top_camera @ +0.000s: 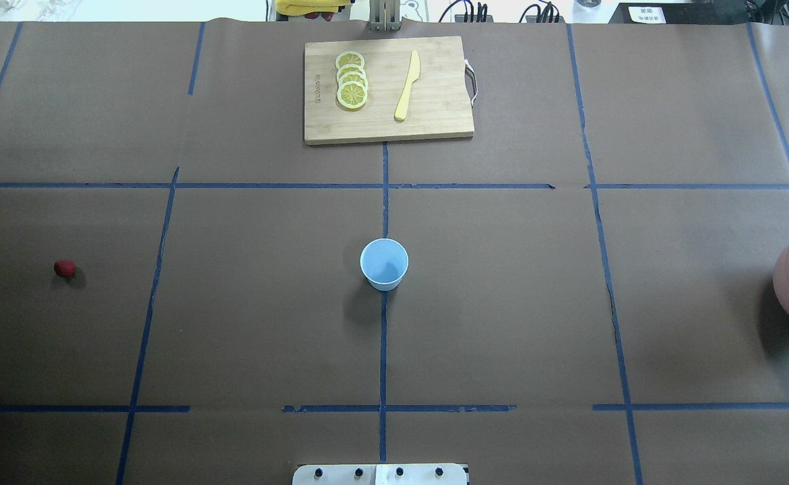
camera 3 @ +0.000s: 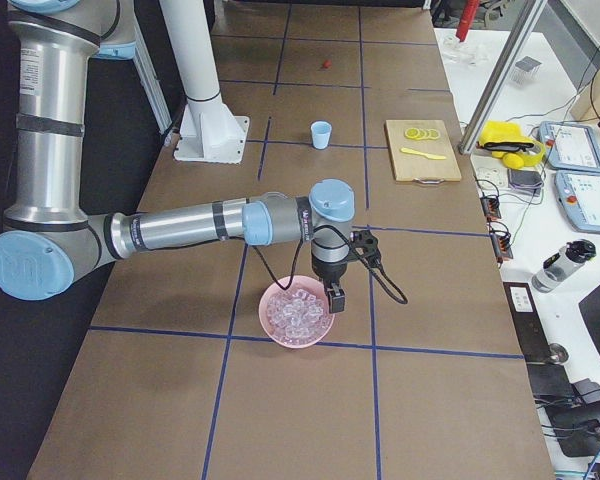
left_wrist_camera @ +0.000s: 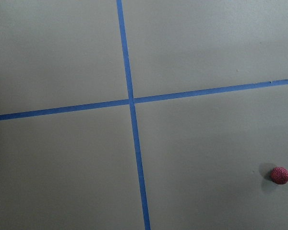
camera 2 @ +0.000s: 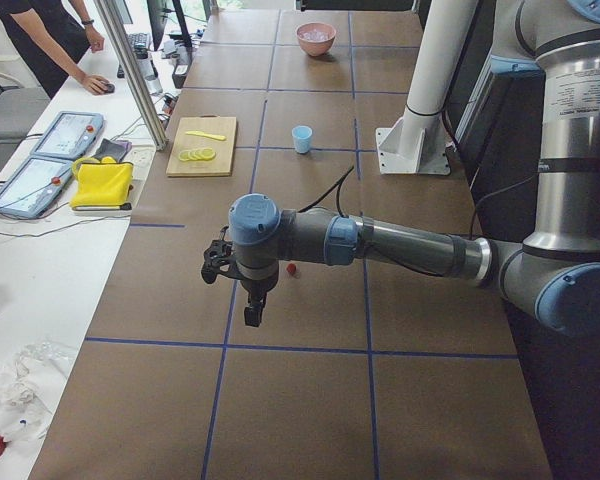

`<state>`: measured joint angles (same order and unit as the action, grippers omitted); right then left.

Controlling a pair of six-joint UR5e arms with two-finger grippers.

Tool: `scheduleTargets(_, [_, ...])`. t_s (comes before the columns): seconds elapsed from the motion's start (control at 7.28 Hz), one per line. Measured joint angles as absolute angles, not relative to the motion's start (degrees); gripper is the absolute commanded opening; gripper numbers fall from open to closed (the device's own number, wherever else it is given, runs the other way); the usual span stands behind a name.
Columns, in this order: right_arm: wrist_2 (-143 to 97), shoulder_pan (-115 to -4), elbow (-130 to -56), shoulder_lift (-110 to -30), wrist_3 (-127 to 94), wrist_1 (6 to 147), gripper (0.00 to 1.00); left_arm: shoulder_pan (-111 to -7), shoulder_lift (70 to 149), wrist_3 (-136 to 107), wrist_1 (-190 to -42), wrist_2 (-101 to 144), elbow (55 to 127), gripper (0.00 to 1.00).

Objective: Put ice and strawberries in cup
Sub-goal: 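Lower the right gripper over the pink bowl of ice cubes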

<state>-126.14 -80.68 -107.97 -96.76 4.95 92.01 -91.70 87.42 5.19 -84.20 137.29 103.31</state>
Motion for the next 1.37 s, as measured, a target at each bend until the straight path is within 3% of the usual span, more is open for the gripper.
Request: scheduleTargets(1.37, [-126.59,-72.70,-101.65,-96.02,8.82,91.76,0.70,-91.67,87.51,5.19,-84.14,137.37,103.16,1.00])
